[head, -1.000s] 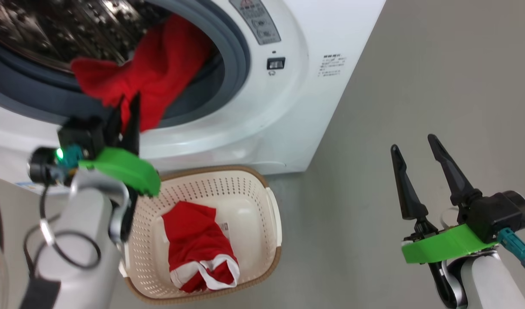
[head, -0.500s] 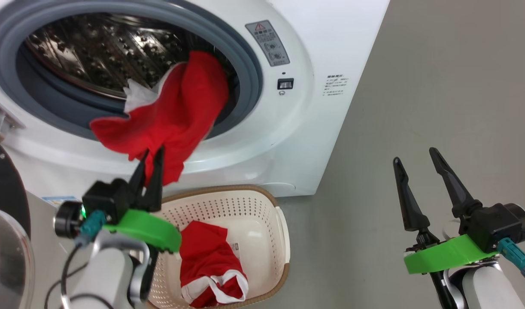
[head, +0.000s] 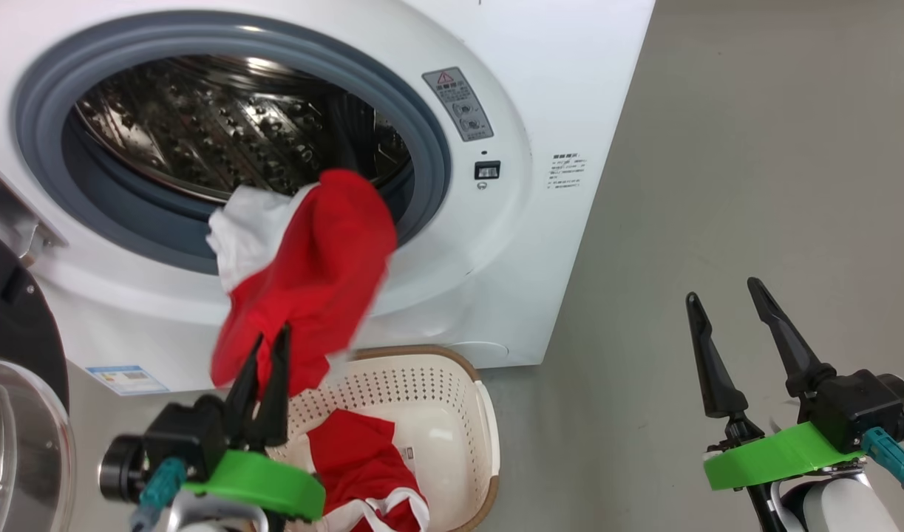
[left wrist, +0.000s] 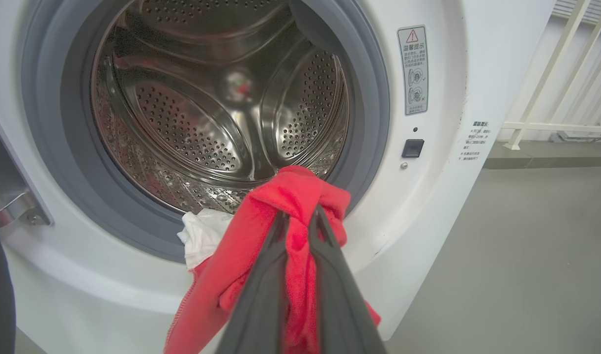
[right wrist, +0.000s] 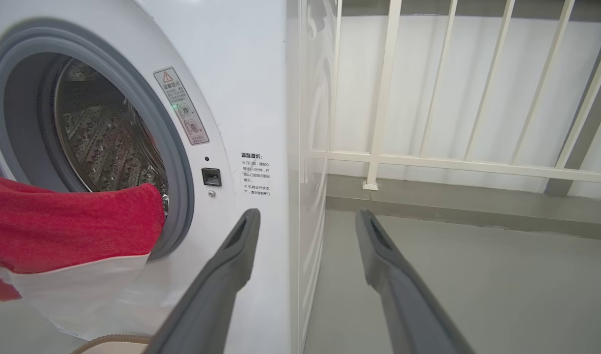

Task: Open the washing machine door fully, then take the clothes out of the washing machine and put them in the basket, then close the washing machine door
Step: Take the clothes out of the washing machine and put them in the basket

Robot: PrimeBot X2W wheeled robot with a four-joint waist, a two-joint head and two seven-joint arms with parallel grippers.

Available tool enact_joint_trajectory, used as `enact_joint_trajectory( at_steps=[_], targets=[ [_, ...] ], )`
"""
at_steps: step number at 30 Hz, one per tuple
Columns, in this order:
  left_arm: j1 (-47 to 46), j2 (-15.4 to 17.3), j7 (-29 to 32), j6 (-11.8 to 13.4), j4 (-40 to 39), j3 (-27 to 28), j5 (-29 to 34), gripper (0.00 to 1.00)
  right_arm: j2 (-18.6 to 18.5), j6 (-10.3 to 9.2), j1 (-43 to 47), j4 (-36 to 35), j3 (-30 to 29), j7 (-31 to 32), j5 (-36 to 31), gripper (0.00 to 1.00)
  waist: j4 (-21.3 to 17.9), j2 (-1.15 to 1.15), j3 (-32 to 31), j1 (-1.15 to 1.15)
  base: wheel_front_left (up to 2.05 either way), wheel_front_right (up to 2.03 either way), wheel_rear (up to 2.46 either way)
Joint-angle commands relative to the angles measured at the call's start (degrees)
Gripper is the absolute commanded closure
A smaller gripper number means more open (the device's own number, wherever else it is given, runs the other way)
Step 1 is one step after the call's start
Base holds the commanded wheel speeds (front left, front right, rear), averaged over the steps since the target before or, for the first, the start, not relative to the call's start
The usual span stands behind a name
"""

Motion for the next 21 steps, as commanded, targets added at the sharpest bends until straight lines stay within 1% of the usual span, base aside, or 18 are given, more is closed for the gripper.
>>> enact_joint_trajectory(
  at_steps=[1,6,10,16,21],
  targets=[
    [0.6,1.1,0.3,0.9,-3.3,2.1,-0.4,1.0,-0.3,0.26,-0.1,-1.6,1.0,-0.4,-0.5,0.0,-0.1,0.0,-0.3,0.0,0.0,0.0,0.0],
    [3.6,0.7,1.9,2.3,-7.4,1.6,-0.5,1.0,-0.3,0.26,0.4,-1.8,0.7,-0.4,-0.6,0.0,-0.1,0.0,-0.5,0.0,0.0,0.0,0.0],
    [4.6,0.3,3.2,2.1,-7.6,1.1,-1.5,1.0,-0.3,0.26,0.3,-2.0,0.8,-0.4,-0.5,0.0,0.0,0.0,0.3,0.0,0.0,0.0,0.0],
    [2.0,-0.4,4.7,0.9,-2.0,0.0,-2.6,1.0,-0.3,0.26,-0.8,-2.3,1.4,-0.4,-0.6,0.0,-0.1,0.0,3.1,0.0,0.0,0.0,0.0],
    [-2.8,-1.8,4.7,-0.6,5.2,-0.9,-3.6,1.0,-0.3,0.26,-1.9,-2.4,1.6,-0.4,-0.9,0.0,-0.4,0.0,6.5,0.0,0.0,0.0,0.0]
  ],
)
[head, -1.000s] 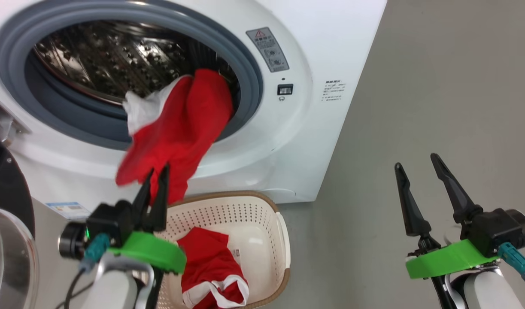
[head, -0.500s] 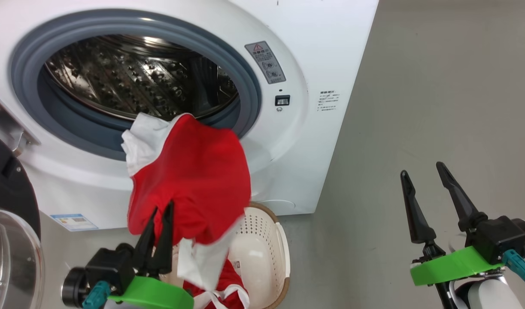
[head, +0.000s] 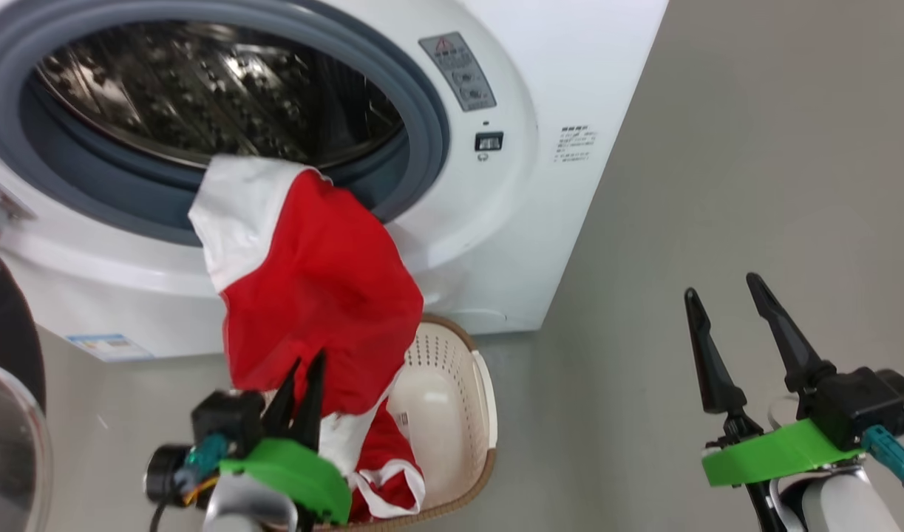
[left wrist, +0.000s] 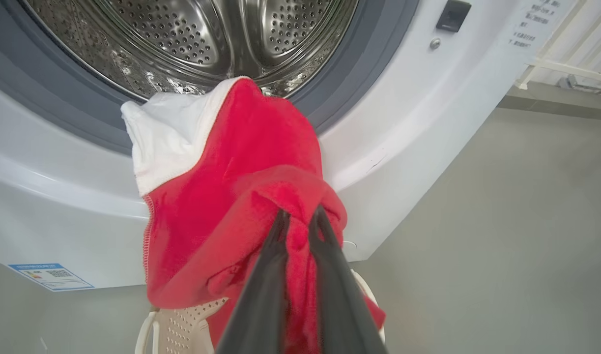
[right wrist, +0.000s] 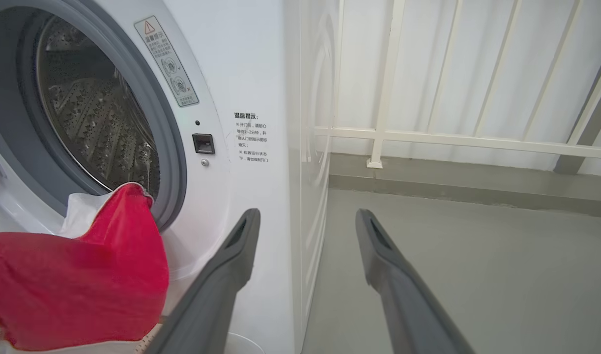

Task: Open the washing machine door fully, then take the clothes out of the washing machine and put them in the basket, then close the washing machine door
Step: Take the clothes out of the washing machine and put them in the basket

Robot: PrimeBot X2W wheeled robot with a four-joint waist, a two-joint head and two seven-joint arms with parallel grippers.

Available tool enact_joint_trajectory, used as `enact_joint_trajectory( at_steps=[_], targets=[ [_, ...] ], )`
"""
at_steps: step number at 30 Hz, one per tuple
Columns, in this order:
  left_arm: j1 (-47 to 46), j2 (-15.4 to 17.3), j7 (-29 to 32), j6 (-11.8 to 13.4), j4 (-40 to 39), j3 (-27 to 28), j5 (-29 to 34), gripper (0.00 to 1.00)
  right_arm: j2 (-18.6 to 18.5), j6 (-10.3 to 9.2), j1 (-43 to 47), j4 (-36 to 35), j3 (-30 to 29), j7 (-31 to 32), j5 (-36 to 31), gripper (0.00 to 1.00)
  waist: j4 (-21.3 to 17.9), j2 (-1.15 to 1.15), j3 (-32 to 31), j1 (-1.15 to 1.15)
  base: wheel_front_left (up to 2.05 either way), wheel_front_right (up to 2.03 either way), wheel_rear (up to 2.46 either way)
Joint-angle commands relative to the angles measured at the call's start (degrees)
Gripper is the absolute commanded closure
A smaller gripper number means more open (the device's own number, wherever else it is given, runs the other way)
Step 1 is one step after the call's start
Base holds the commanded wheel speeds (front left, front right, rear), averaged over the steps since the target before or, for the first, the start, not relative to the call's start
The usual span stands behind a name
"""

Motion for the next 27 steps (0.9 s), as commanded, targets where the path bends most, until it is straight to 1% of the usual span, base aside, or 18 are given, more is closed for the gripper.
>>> enact_joint_trajectory(
  at_steps=[1,9,16,21,25,27],
  targets=[
    [-3.5,0.0,-0.4,-1.0,1.6,1.4,-0.7,1.0,-0.4,0.26,-2.4,-1.6,1.6,-0.3,-0.9,0.0,-0.4,0.0,2.8,0.0,0.0,0.0,0.0],
    [-12.5,-2.0,-1.5,-4.2,19.5,0.7,-3.0,1.0,-0.4,0.26,-4.5,-1.9,2.4,-0.3,-1.1,0.0,-1.7,0.0,7.7,0.0,0.0,0.0,0.0],
    [-20.0,-3.0,-2.9,-6.5,35.5,0.6,-4.6,1.0,-0.4,0.26,-6.1,-2.1,3.0,-0.3,-1.1,0.0,-3.1,0.0,12.0,0.0,0.0,0.0,0.0],
    [-24.6,-3.5,-3.6,-8.1,44.4,0.7,-5.8,1.0,-0.4,0.26,-7.3,-2.3,3.3,-0.3,-1.0,0.0,-4.0,0.0,14.9,0.0,0.0,0.0,0.0],
    [-27.8,-3.7,-1.1,-8.9,50.9,0.2,-6.3,1.0,-0.4,0.26,-8.4,-2.1,3.9,-0.3,-0.8,0.0,-4.7,0.0,17.0,0.0,0.0,0.0,0.0],
    [-28.6,-3.7,-0.7,-8.8,52.1,0.3,-6.6,1.0,-0.4,0.26,-8.6,-2.1,4.0,-0.3,-0.7,0.0,-4.8,0.0,17.5,0.0,0.0,0.0,0.0]
  ],
)
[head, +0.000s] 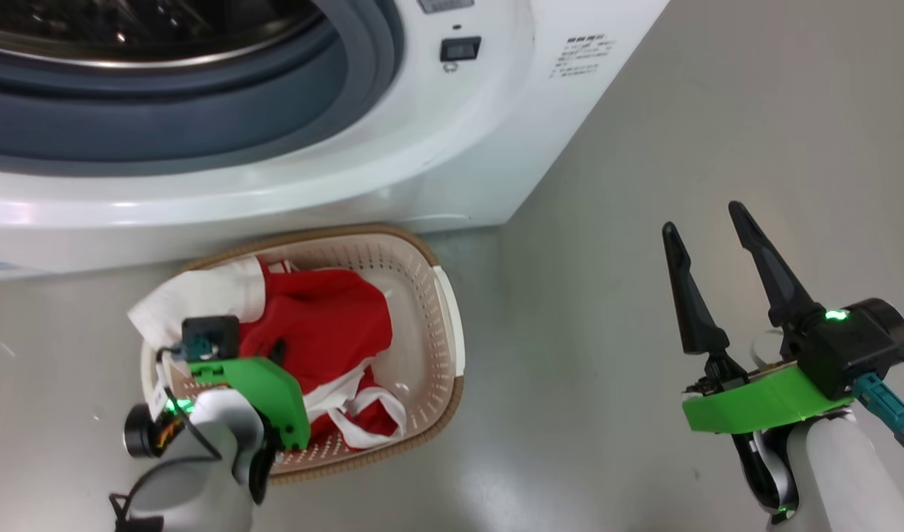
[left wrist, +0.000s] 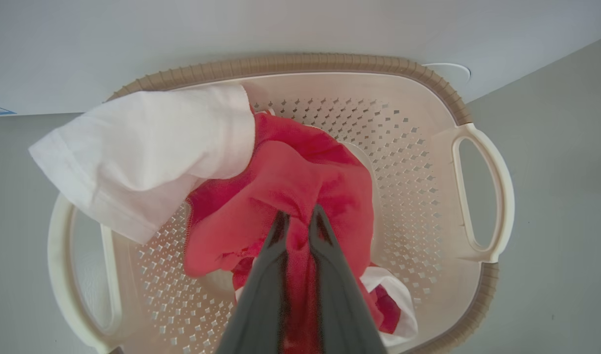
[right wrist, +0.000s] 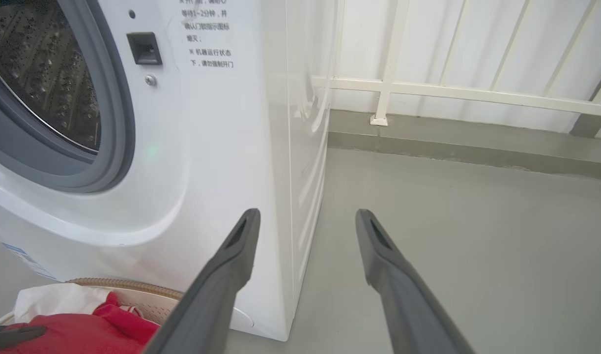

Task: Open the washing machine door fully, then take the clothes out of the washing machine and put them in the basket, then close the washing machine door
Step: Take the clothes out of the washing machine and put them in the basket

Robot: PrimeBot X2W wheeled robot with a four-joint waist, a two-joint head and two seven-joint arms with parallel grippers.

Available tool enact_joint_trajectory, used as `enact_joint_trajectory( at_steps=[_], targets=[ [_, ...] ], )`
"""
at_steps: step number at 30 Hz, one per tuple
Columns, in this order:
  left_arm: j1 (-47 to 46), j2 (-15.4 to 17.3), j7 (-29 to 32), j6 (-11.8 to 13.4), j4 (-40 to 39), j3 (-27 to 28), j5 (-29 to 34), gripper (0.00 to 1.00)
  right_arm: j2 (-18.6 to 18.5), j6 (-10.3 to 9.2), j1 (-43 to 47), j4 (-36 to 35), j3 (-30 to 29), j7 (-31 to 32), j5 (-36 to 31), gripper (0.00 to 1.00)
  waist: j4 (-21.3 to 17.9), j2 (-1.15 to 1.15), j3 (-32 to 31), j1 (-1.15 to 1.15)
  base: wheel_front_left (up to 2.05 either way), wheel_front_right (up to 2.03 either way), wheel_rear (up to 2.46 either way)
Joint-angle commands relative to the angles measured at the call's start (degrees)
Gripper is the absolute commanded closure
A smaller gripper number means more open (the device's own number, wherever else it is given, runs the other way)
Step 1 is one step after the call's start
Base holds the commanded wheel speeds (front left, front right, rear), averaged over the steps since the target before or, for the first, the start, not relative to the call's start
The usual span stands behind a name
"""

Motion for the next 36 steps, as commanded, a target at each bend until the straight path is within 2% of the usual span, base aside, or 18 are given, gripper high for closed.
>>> enact_joint_trajectory(
  at_steps=[1,6,15,16,18,19,27,36],
  targets=[
    [-1.2,1.0,0.2,-0.1,0.4,1.2,-0.7,1.0,-0.3,0.26,-0.7,-1.3,1.4,-0.3,0.0,0.0,-0.9,0.0,2.2,0.0,0.0,0.0,0.0],
    [-4.7,0.9,2.4,0.2,4.4,1.2,-1.5,1.0,-0.3,0.26,-2.2,-1.1,2.1,-0.3,0.4,0.0,-1.2,0.0,5.1,0.0,0.0,0.0,0.0],
    [-5.9,1.7,5.6,1.3,6.2,0.8,-2.0,1.0,-0.3,0.26,-3.3,-0.6,2.8,-0.3,0.8,0.0,-1.6,0.0,6.4,0.0,0.0,0.0,0.0],
    [-6.0,1.6,5.4,1.4,6.3,0.8,-2.0,0.91,-0.3,0.26,-3.4,-0.6,2.7,-0.3,0.8,0.0,-1.5,0.0,6.4,0.0,0.0,0.0,0.0],
    [-6.1,1.6,5.1,1.4,6.4,0.8,-2.2,0.51,-0.3,0.26,-3.4,-0.4,2.6,-0.3,0.8,0.0,-1.4,0.0,6.3,0.0,0.0,0.0,0.0],
    [-6.2,1.5,5.0,1.4,6.4,0.7,-2.2,0.01,-0.3,0.26,-3.4,-0.3,2.5,-0.3,0.9,0.0,-1.3,0.0,6.3,0.0,0.0,0.0,0.0],
    [-6.2,1.1,1.5,2.0,6.6,0.6,-3.0,0.0,-0.3,0.26,-3.3,0.7,2.2,-0.3,0.8,0.0,-0.3,0.0,4.6,0.0,0.0,0.0,0.0],
    [-5.1,0.6,-6.5,0.5,5.4,0.1,-3.6,0.0,-0.3,0.26,-2.6,1.8,1.2,-0.3,0.7,0.0,1.3,0.0,0.1,0.0,0.0,0.0,0.0]
  ],
)
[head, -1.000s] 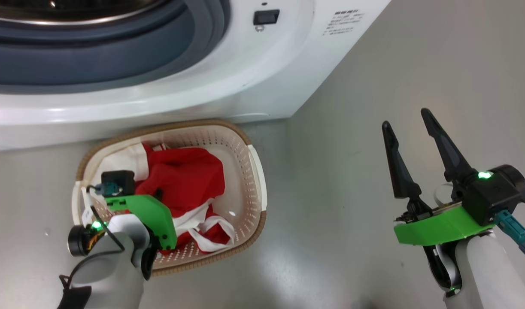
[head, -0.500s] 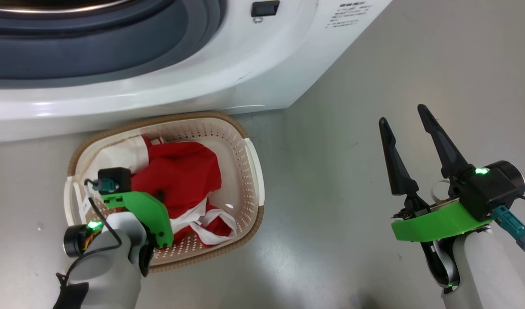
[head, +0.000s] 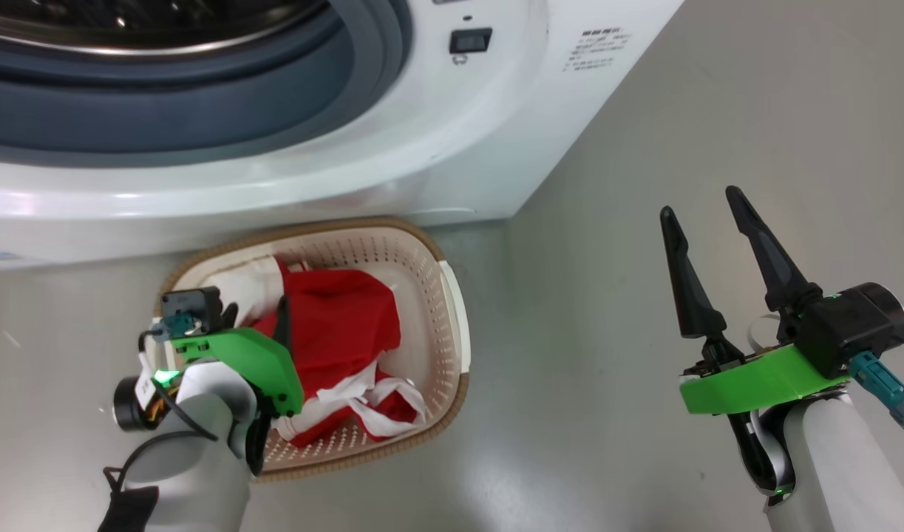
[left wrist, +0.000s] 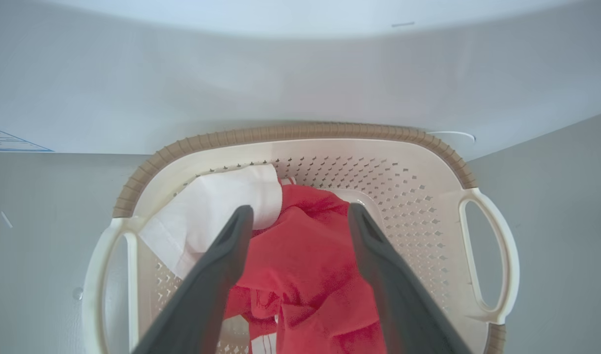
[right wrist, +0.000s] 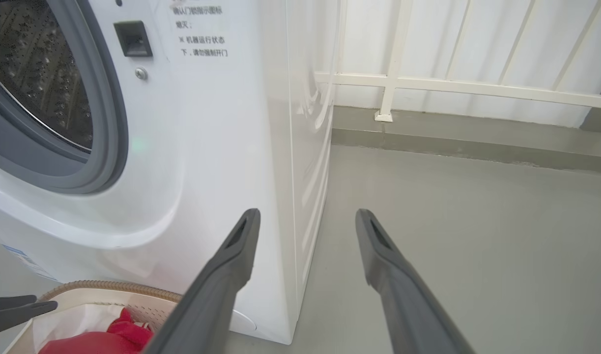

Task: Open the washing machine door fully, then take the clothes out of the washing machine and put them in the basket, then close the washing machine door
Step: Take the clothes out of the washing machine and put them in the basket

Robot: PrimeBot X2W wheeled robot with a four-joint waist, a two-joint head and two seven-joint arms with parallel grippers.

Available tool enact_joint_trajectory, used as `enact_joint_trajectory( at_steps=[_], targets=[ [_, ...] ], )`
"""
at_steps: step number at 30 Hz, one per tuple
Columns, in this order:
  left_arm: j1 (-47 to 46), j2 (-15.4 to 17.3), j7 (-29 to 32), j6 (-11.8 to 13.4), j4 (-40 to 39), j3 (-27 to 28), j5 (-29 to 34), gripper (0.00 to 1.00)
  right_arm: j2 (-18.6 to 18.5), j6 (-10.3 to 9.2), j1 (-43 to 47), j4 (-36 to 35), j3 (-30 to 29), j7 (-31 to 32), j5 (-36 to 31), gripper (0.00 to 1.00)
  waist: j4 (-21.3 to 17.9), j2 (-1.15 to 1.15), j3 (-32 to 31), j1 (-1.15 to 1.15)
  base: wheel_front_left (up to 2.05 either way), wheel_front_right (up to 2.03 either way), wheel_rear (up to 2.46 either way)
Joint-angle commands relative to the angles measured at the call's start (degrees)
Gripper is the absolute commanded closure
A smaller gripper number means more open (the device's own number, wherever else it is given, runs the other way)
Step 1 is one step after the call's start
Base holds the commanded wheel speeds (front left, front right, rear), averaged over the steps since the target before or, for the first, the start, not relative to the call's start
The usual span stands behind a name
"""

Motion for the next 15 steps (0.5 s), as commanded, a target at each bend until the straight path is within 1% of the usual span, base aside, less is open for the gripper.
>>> enact_joint_trajectory(
  at_steps=[1,5,8,11,14,15],
  targets=[
    [1.4,1.3,-1.4,-0.4,-1.4,0.7,-0.3,0.0,-0.3,0.26,0.7,-1.0,0.7,-0.3,-0.1,0.0,0.9,0.0,-2.2,0.0,0.0,0.0,0.0],
    [2.9,1.2,-2.6,-1.7,-4.7,1.2,-0.5,0.0,-0.3,0.26,1.6,-0.4,0.0,-0.3,-0.3,0.0,1.8,0.0,-4.9,0.0,0.0,0.0,0.0],
    [3.9,1.2,-2.7,-2.0,-7.0,1.6,-0.5,0.0,-0.3,0.26,2.1,0.1,-0.5,-0.3,-0.4,0.0,2.2,0.0,-6.4,0.0,0.0,0.0,0.0],
    [6.5,1.3,-2.7,-1.7,-12.6,2.8,0.2,0.0,-0.3,0.26,2.8,0.6,-1.1,-0.3,-0.8,0.0,2.8,0.0,-8.8,0.0,0.0,0.0,0.0],
    [9.8,1.3,-2.7,-2.3,-18.6,4.6,0.5,0.0,-0.3,0.26,3.5,0.9,-1.6,-0.3,-1.1,0.0,3.3,0.0,-11.2,0.0,0.0,0.0,0.0],
    [11.0,1.4,-2.7,-2.0,-20.7,5.1,1.1,0.0,-0.3,0.26,3.8,1.1,-1.7,-0.3,-1.2,0.0,3.4,0.0,-11.9,0.0,0.0,0.0,0.0]
  ],
)
